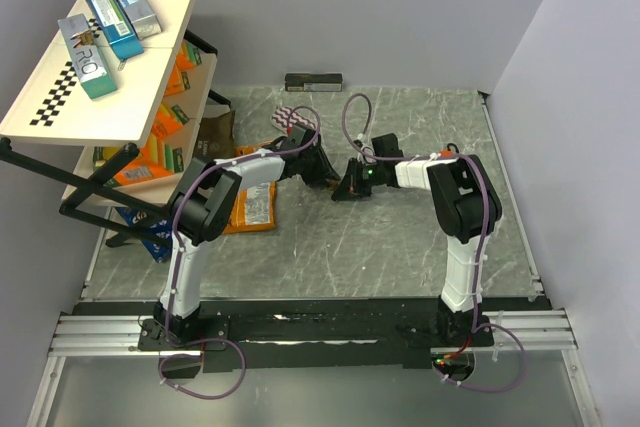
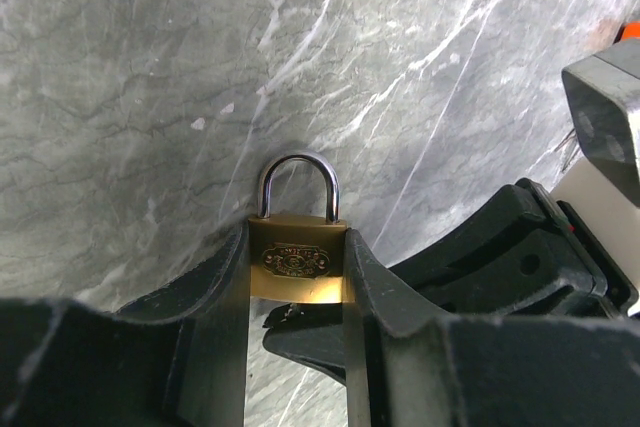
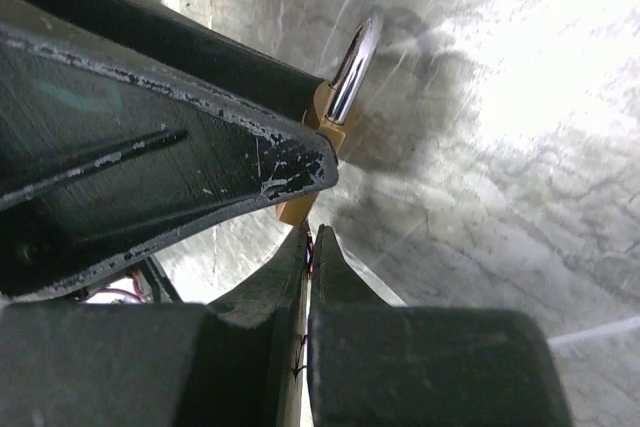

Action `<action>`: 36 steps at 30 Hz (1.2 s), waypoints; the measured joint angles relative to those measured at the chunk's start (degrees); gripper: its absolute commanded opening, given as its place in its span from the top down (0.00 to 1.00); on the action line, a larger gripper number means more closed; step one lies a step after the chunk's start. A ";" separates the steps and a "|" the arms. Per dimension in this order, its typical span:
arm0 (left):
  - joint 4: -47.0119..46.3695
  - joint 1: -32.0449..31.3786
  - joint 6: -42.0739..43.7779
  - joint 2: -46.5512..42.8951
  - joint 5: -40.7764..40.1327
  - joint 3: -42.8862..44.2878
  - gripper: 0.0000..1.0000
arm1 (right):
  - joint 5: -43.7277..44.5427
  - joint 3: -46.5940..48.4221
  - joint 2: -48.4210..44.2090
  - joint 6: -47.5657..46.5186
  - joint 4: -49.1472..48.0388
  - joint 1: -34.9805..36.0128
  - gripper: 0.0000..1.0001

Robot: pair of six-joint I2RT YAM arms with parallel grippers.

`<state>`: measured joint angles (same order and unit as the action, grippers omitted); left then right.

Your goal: Unlock with the key

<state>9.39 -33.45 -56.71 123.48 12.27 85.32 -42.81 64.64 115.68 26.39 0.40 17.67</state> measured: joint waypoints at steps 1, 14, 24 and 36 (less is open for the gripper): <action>-0.15 0.00 0.02 0.02 -0.11 -0.02 0.99 | -0.02 0.35 0.17 0.20 0.28 0.00 1.00; -1.77 0.00 0.00 0.07 -1.62 -0.37 0.99 | 0.09 2.97 1.75 5.51 2.56 -0.44 1.00; -3.98 -0.48 0.46 0.11 -3.06 -0.87 0.99 | 0.81 4.61 2.16 7.76 4.00 -0.85 1.00; -5.40 -0.87 1.53 0.26 -5.22 -0.87 0.99 | 2.95 6.62 2.80 5.79 5.64 -0.83 1.00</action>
<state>3.99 -34.33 -55.18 123.74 7.05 84.44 -39.86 71.26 118.48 32.18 6.04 16.84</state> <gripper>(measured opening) 0.361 0.025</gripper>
